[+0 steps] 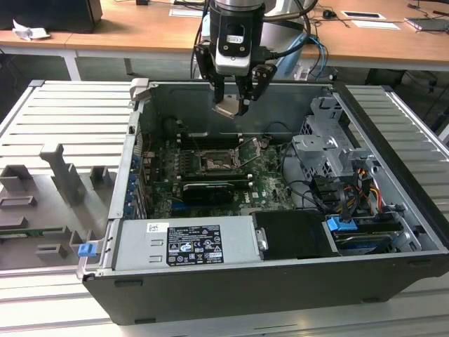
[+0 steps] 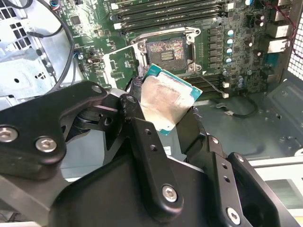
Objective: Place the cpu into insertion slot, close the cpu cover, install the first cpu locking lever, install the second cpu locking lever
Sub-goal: 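Place the cpu into insertion slot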
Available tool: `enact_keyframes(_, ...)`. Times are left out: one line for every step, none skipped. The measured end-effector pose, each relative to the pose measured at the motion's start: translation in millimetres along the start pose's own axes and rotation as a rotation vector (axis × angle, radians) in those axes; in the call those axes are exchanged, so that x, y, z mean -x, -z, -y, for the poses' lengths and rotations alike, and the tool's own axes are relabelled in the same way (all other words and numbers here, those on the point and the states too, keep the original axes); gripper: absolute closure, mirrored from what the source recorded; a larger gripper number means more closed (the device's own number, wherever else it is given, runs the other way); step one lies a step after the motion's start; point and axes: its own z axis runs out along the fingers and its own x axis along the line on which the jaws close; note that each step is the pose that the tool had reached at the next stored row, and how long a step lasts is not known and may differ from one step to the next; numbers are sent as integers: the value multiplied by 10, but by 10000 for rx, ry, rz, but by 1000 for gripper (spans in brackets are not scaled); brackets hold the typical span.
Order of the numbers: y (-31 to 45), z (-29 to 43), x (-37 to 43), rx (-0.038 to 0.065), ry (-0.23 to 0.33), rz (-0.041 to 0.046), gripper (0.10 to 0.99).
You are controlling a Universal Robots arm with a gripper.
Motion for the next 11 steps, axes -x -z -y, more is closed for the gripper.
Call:
enact_keyframes(0, 0, 0, 2, -125, 11, 549)
enact_keyframes(0, 0, 0, 4, -218, 19, 549)
enact_keyframes(-1, 0, 0, 5, -276, 24, 549)
enact_keyframes(-1, 0, 0, 7, -352, 31, 549)
enact_keyframes(-1, 0, 0, 9, -463, 42, 549)
enact_keyframes(-1, 0, 0, 10, -527, 46, 549)
enact_keyframes(-1, 0, 0, 12, -596, 53, 549)
enact_keyframes(-1, 0, 0, 15, -750, 66, 549)
enact_keyframes(-2, 0, 0, 17, -857, 76, 549)
enact_keyframes(-2, 0, 0, 19, -976, 87, 549)
enact_keyframes(-2, 0, 0, 24, -1203, 107, 549)
